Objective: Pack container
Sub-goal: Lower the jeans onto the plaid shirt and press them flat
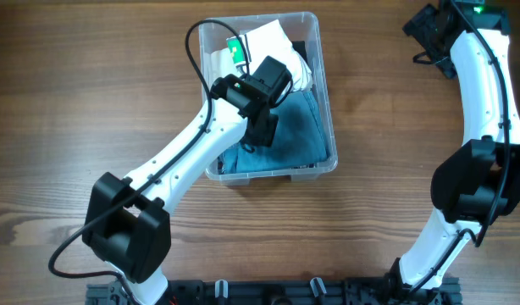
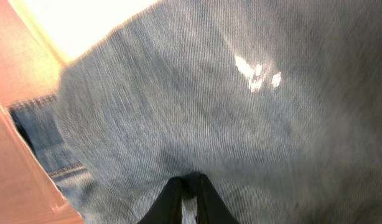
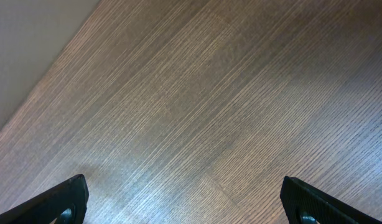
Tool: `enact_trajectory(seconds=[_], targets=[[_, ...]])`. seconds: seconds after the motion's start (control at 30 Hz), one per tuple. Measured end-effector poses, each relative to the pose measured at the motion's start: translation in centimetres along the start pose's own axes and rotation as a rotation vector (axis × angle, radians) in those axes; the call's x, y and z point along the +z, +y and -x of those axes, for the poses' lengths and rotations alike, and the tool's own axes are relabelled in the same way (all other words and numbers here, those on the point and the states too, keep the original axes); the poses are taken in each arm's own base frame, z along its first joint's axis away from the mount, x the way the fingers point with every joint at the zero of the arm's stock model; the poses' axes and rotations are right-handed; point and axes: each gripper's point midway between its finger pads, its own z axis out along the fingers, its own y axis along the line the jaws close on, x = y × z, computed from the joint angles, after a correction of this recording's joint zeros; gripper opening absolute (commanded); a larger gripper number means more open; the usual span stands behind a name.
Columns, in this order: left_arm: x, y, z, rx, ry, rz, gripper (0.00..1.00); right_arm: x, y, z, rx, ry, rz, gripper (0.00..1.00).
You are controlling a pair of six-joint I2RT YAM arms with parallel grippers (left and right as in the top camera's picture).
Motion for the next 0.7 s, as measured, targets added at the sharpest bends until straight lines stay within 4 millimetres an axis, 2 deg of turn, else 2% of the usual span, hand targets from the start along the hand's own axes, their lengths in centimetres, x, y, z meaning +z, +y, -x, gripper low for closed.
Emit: enact_trajectory(seconds=[0.13,0.23,0.5,0.53,0.63,0.7], targets=[[0.1,1.1,1.7,-0.039,-0.051,0.0,0.08,0.0,0.0,0.0,0.0,0.001,0.0,1.0],[0.2,2.3,2.1,-0.071,-0.055,0.006,0.08,0.0,0.0,0.0,0.0,0.0,0.0,1.0],[1.0,2.5,1.2,-0.084,-0.019,-0.019,0.15,0.0,0.0,0.0,0.0,0.001,0.0,1.0],[1.0,2.5,1.2,-0.084,-0.018,-0.02,0.17,0.0,0.0,0.0,0.0,0.0,0.0,1.0],[1.0,2.4,1.2,-0.081,-0.018,-0.023,0.34,0.0,0.0,0.0,0.0,0.0,0.0,1.0],[1.0,2.4,1.3,-0.073,-0.021,-0.024,0.4,0.0,0.0,0.0,0.0,0.0,0.0,1.0]])
